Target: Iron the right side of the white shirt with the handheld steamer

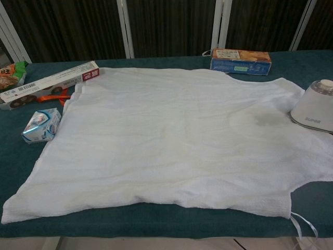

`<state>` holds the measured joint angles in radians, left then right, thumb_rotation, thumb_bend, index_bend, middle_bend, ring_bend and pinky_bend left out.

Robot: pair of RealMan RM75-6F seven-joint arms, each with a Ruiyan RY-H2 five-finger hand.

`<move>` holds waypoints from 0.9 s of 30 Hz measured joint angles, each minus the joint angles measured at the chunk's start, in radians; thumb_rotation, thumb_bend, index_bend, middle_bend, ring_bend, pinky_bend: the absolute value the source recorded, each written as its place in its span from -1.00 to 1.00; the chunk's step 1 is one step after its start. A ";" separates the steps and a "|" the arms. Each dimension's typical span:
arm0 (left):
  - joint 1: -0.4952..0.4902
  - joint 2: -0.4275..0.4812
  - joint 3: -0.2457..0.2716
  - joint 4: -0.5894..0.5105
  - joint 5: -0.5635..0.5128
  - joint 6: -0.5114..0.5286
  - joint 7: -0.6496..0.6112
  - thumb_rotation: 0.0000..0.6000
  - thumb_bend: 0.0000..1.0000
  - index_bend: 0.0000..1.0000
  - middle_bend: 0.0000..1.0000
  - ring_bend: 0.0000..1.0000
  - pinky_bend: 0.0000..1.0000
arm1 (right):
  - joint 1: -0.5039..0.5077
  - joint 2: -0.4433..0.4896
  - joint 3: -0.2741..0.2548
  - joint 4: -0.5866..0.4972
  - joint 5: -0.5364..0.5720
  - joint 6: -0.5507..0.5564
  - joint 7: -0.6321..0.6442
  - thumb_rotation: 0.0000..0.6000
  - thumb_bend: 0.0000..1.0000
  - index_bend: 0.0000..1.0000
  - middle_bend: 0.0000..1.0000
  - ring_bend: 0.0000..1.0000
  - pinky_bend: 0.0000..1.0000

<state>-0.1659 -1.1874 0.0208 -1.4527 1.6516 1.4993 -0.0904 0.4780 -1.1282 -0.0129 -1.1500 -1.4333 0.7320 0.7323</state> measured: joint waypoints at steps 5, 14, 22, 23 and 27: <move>0.000 -0.001 0.003 0.000 0.004 -0.001 0.004 1.00 -0.29 -1.00 -1.00 -1.00 -0.97 | 0.001 0.003 0.002 -0.017 0.011 -0.007 -0.039 1.00 -0.63 -1.00 -1.00 -1.00 -0.87; 0.002 0.002 0.000 -0.003 0.000 0.003 0.005 1.00 -0.29 -1.00 -1.00 -1.00 -0.97 | 0.010 -0.025 0.018 -0.022 0.027 -0.015 -0.057 1.00 -0.63 -0.91 -0.89 -0.98 -0.67; 0.002 -0.001 -0.001 0.002 0.004 0.008 0.004 1.00 -0.29 -1.00 -1.00 -1.00 -0.98 | 0.017 -0.025 0.017 -0.017 0.014 -0.038 0.027 1.00 -0.63 -0.73 -0.76 -0.84 -0.50; 0.002 -0.002 -0.001 0.003 0.004 0.009 0.003 1.00 -0.29 -1.00 -1.00 -1.00 -0.98 | 0.017 -0.025 0.015 -0.012 0.009 -0.040 0.039 1.00 -0.63 -0.71 -0.75 -0.83 -0.49; 0.002 -0.002 -0.001 0.005 0.008 0.012 0.003 1.00 -0.29 -1.00 -1.00 -1.00 -0.98 | 0.023 -0.034 0.005 0.006 -0.010 -0.055 0.076 1.00 -0.63 -0.68 -0.72 -0.80 -0.46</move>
<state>-0.1639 -1.1899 0.0203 -1.4482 1.6596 1.5114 -0.0879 0.5010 -1.1624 -0.0080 -1.1437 -1.4428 0.6771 0.8081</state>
